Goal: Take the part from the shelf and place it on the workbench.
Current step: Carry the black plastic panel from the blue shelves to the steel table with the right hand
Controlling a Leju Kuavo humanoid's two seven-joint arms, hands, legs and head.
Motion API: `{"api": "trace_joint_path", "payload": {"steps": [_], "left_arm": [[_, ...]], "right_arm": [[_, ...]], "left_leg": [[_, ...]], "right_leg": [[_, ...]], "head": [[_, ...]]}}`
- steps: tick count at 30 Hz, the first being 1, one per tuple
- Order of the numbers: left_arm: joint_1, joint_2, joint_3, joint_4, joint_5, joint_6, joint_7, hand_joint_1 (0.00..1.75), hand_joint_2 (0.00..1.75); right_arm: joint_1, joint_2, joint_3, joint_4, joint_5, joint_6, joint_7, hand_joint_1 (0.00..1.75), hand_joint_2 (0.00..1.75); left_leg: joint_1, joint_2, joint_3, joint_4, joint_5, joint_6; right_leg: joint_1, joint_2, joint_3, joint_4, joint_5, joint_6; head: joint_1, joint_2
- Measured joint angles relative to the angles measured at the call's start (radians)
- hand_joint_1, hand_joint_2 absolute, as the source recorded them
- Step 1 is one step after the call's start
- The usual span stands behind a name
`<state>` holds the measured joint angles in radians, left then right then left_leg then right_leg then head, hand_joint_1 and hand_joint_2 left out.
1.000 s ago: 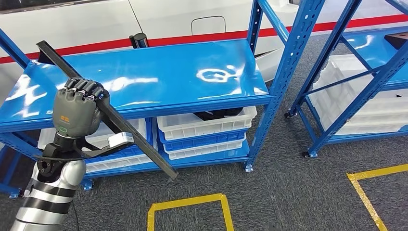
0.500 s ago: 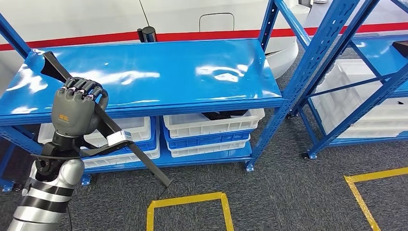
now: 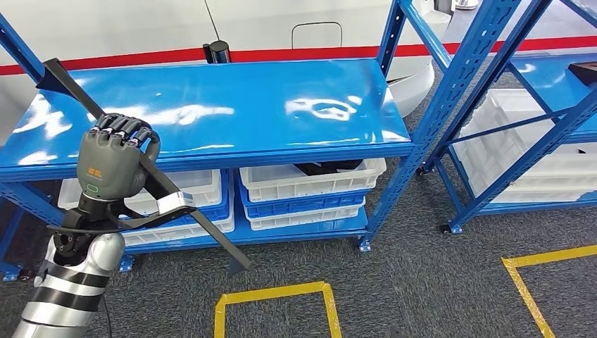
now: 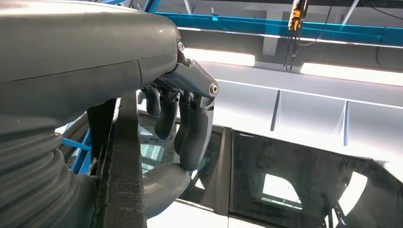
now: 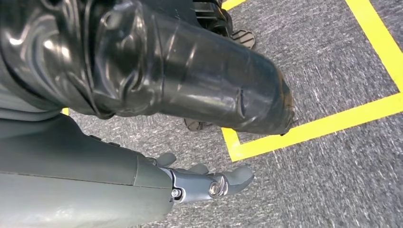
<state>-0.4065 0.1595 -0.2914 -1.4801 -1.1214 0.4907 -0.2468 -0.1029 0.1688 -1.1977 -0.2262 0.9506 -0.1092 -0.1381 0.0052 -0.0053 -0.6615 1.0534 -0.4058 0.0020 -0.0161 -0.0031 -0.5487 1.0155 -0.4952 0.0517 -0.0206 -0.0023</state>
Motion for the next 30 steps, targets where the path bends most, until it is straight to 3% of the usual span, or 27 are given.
{"api": "trace_joint_path", "payload": {"steps": [30], "left_arm": [[-0.038, 0.000, -0.015, -0.038, -0.007, -0.002, -0.002, 1.75, 1.75]], "right_arm": [[0.000, -0.003, -0.002, 0.000, -0.008, -0.002, -0.003, 0.00, 0.00]], "left_leg": [[0.000, 0.000, 0.000, 0.000, 0.001, 0.000]], "right_leg": [[0.000, 0.000, 0.008, 0.000, 0.001, 0.001]], "head": [[0.000, 0.000]]}}
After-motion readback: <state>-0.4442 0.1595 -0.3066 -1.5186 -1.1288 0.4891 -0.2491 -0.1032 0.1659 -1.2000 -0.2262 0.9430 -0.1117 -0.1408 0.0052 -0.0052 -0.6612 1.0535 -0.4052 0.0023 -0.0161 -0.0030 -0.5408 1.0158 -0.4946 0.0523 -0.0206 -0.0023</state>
